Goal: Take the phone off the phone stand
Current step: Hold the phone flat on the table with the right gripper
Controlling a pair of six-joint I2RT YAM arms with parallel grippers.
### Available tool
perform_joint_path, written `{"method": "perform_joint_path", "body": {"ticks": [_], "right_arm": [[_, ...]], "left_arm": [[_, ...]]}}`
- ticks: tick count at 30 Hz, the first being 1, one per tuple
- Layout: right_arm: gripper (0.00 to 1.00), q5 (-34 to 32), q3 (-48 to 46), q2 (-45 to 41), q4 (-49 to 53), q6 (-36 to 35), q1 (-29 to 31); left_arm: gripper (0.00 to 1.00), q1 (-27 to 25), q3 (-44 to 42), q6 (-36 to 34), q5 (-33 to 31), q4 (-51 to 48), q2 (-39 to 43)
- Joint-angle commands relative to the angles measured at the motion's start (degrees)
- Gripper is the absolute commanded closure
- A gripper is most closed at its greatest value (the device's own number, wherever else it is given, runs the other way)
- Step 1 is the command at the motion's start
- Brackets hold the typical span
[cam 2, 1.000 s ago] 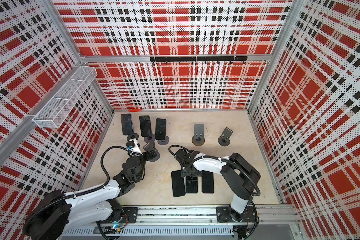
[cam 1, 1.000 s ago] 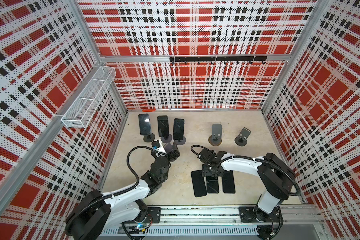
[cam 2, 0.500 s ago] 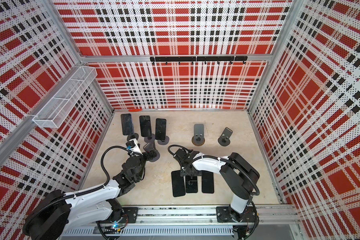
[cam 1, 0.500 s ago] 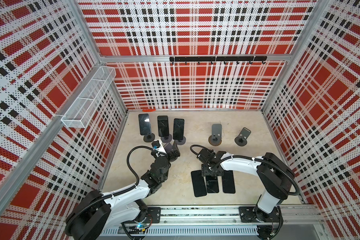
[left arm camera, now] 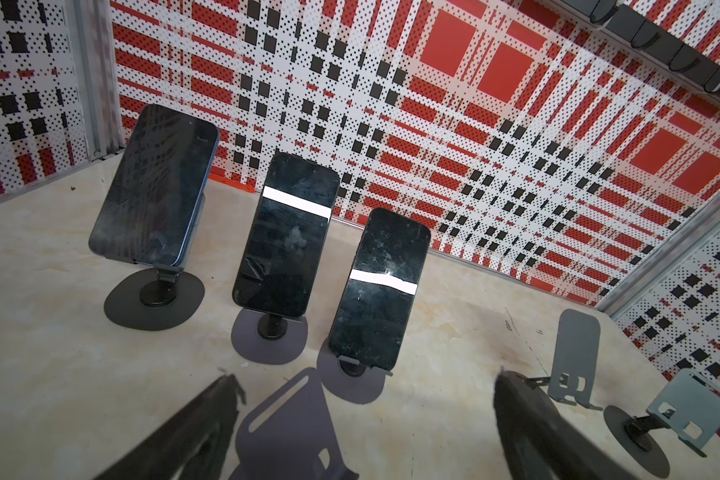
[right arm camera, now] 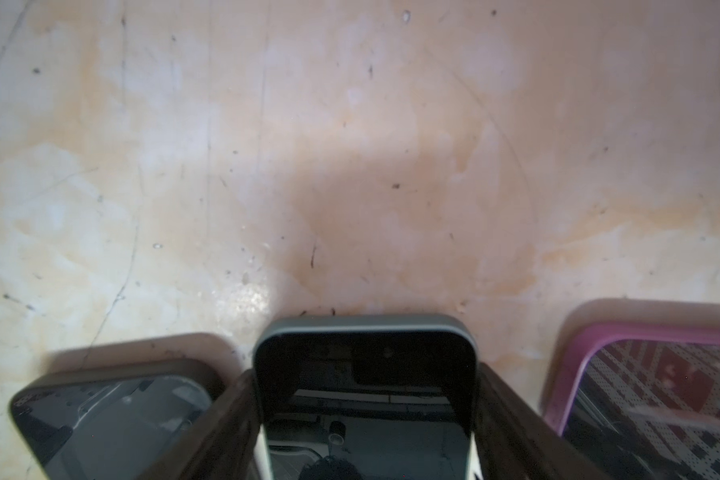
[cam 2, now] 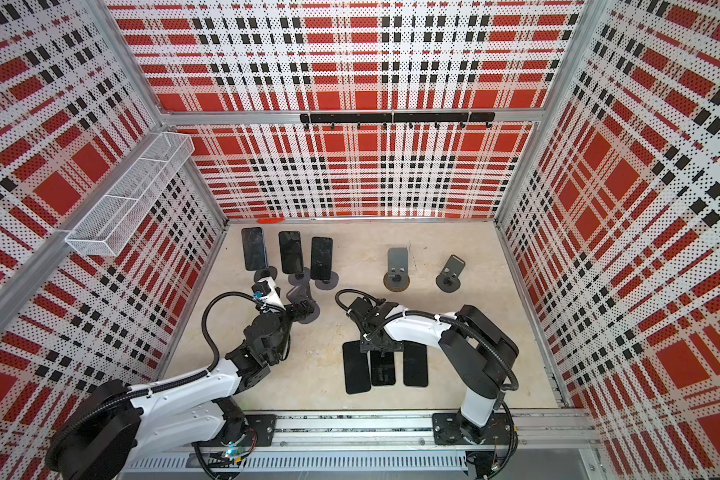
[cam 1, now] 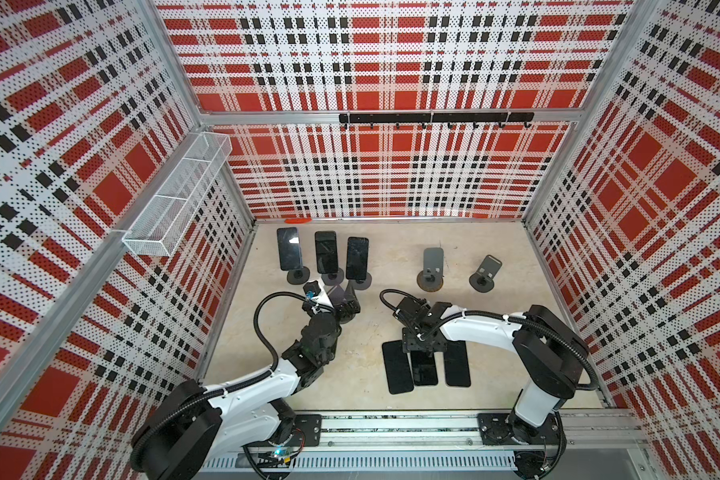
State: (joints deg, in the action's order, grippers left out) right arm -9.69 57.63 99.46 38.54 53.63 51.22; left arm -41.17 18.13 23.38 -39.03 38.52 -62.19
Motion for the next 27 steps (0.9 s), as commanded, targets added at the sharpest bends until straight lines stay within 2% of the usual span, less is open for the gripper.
{"method": "perform_joint_path", "body": {"ticks": [1,27], "right_arm": [[0.21,0.2,-2.2,4.3,-0.6,0.3,0.3],[0.22,-1.0,-5.5,-0.3,1.5,2.6,0.5]], "left_arm": [[0.02,0.7,-0.3,0.3,0.5,0.3,0.0],[0.02,0.7,-0.3,0.3,1.0,0.3,0.3]]}}
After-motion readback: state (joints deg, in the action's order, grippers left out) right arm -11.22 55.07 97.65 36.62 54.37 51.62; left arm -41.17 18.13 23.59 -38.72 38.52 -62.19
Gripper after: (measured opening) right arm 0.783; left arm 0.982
